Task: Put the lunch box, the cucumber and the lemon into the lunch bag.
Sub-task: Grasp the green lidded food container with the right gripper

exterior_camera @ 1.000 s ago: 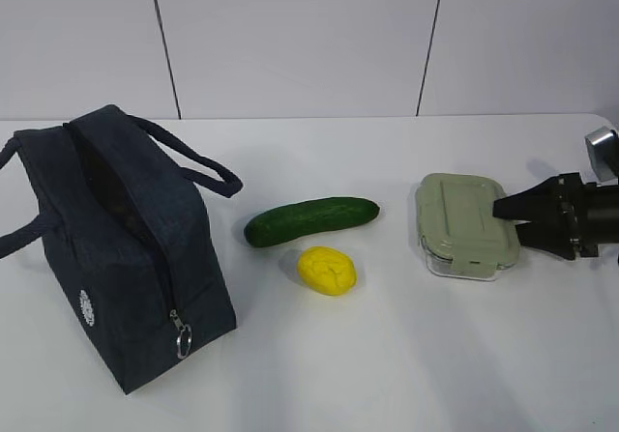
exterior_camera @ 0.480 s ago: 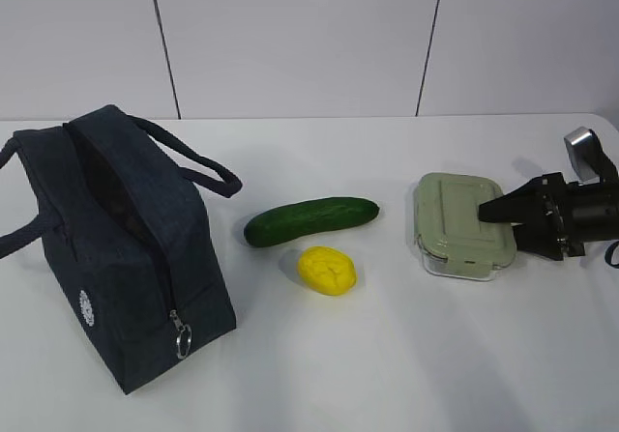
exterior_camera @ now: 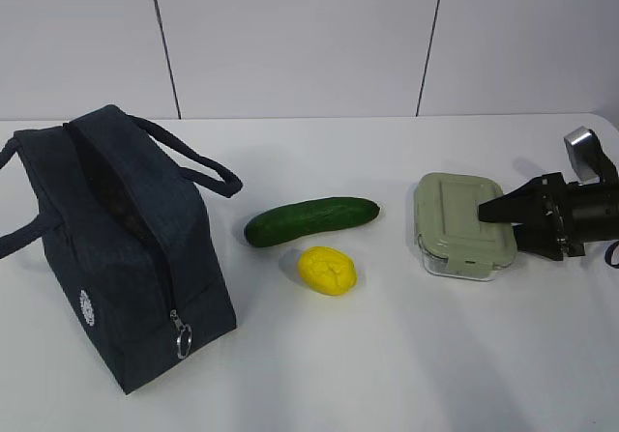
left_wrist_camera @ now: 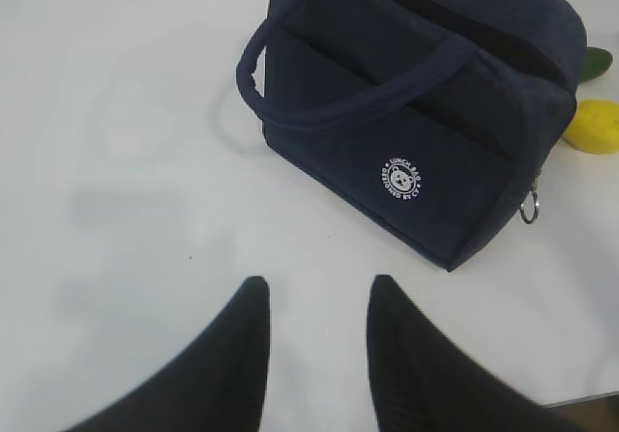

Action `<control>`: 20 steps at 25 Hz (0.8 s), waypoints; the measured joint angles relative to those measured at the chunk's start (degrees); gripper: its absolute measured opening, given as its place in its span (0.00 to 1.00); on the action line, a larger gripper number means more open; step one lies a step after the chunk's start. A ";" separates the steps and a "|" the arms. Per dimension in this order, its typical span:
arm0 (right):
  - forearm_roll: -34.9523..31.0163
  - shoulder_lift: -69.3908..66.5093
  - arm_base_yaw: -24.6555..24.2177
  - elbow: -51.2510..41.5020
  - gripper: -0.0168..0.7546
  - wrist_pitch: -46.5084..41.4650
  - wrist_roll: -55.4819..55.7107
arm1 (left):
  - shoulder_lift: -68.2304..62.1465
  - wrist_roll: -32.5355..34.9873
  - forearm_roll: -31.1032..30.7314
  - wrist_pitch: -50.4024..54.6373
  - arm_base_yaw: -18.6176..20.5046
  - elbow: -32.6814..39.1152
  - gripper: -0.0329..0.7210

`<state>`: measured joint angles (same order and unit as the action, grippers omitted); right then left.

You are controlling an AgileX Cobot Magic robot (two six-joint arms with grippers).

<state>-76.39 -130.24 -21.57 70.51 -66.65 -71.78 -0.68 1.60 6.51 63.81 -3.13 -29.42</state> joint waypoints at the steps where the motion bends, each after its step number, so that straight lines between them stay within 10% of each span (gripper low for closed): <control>1: 0.00 0.00 0.00 0.00 0.69 0.00 0.00 | 0.00 0.00 0.00 0.00 0.00 0.00 0.37; 20: -0.19 0.00 0.00 0.14 0.57 -0.56 0.03 | 0.00 0.00 0.00 0.00 0.00 0.00 0.37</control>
<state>-76.58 -130.24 -21.57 70.65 -67.21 -71.75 -0.68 1.60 6.51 63.81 -3.13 -29.42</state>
